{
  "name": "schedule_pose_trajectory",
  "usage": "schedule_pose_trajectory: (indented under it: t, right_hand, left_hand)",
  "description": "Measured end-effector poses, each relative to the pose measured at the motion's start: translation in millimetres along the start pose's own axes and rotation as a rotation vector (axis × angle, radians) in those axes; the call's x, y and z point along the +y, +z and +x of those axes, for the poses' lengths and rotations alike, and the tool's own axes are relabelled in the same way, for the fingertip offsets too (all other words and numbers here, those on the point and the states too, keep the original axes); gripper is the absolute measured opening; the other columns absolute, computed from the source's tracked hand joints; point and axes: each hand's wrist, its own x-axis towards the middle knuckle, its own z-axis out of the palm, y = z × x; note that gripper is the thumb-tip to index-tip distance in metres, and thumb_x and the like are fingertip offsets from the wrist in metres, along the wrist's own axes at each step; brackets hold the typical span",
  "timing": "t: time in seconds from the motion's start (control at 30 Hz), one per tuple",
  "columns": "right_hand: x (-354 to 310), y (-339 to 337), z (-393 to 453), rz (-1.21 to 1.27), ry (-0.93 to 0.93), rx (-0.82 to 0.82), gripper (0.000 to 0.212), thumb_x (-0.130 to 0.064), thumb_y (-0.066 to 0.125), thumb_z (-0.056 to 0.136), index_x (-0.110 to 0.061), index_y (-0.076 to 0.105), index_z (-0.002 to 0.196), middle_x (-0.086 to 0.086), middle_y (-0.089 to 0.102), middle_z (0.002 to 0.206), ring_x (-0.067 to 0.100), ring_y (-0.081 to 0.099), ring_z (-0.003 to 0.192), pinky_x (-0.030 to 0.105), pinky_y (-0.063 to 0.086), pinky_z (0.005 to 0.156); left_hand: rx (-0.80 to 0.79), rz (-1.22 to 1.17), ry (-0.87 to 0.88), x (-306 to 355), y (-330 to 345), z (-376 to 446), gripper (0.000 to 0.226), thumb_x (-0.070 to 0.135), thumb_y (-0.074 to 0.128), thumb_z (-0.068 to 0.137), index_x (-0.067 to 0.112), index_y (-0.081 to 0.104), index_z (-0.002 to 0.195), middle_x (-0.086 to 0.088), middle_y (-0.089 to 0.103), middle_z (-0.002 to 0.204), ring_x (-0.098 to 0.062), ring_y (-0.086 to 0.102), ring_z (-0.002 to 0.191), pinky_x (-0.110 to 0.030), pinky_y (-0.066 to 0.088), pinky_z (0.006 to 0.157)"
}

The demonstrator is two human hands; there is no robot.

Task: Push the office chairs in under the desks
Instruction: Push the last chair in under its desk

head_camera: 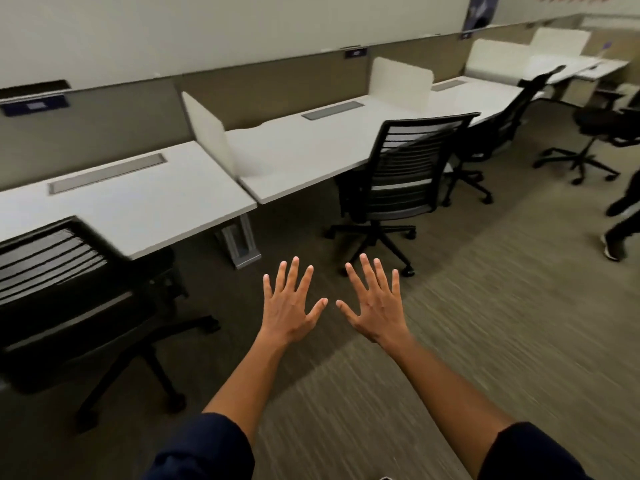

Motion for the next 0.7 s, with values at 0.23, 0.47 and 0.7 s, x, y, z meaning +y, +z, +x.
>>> schedule_pose_trajectory:
  t: [0.23,0.47,0.7]
  right_hand:
    - [159,-18,50,-0.061,0.113,-0.005,0.082,-0.076,0.016,0.093,-0.033,-0.007,0.159,0.005,-0.013,0.169,0.030,-0.008,0.156,0.061,-0.004,0.123]
    - [238,-16,116,-0.033,0.196,0.018,0.083,-0.074,0.021,0.094,-0.032,-0.005,0.160,0.005,-0.012,0.169,0.031,-0.008,0.156,0.062,-0.003,0.123]
    - [308,-12,211,-0.048,0.217,0.058,0.083,-0.074,0.019,0.092,-0.032,-0.003,0.160,0.005,-0.009,0.170,0.031,-0.004,0.156,0.062,0.000,0.123]
  left_hand:
    - [-0.013,-0.007,0.073,94,12,112,0.081,0.072,0.018,0.094,0.029,0.003,0.161,-0.004,-0.013,0.169,-0.027,-0.017,0.154,-0.059,-0.006,0.123]
    - [-0.024,0.013,0.121,131,25,210,0.081,0.073,0.015,0.094,0.030,0.003,0.161,-0.004,-0.014,0.169,-0.027,-0.017,0.154,-0.058,-0.008,0.123]
    - [0.003,-0.007,0.159,157,50,343,0.085,0.074,0.007,0.090,0.029,0.000,0.161,-0.004,-0.013,0.169,-0.027,-0.016,0.154,-0.059,-0.004,0.124]
